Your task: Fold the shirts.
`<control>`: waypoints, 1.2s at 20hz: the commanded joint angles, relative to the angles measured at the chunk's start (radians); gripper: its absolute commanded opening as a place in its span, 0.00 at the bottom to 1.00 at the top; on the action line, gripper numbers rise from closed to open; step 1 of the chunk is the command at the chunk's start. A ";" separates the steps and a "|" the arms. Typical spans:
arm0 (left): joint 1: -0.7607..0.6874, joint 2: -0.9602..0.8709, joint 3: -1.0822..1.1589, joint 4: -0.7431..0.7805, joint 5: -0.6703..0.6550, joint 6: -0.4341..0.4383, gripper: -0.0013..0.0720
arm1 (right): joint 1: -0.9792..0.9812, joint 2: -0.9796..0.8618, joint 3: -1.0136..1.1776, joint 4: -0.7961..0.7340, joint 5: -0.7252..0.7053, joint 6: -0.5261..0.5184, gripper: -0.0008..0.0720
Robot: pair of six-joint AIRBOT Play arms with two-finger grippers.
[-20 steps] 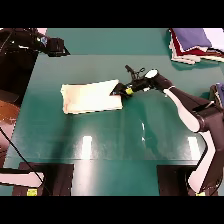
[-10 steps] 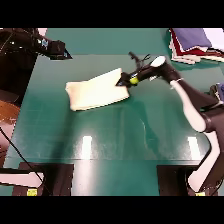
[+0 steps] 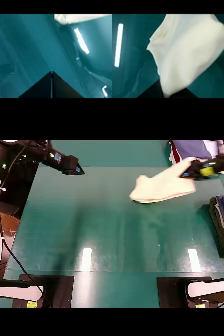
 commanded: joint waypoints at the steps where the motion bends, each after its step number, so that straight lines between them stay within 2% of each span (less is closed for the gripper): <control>1: -0.061 0.001 0.000 0.000 0.012 -0.001 0.05 | -0.235 0.039 0.002 -0.034 -0.018 0.002 0.03; 5: -0.124 0.001 0.000 0.000 0.019 -0.001 0.05 | -0.441 0.024 0.002 -0.021 -0.155 0.002 0.03; 9: -0.163 0.001 0.000 0.000 0.077 -0.002 0.05 | -0.564 -0.036 0.059 0.157 -0.264 -0.011 0.03; 14: -0.168 0.001 0.000 -0.002 0.108 -0.051 0.05 | -0.608 -0.095 0.263 0.184 -0.260 -0.011 0.03; 18: -0.167 0.001 0.000 0.000 0.109 -0.050 0.05 | -0.669 -0.001 0.179 0.185 -0.306 -0.050 0.03; 24: -0.168 0.001 0.000 0.006 0.109 -0.050 0.05 | -0.785 0.089 0.154 0.183 -0.230 -0.057 0.03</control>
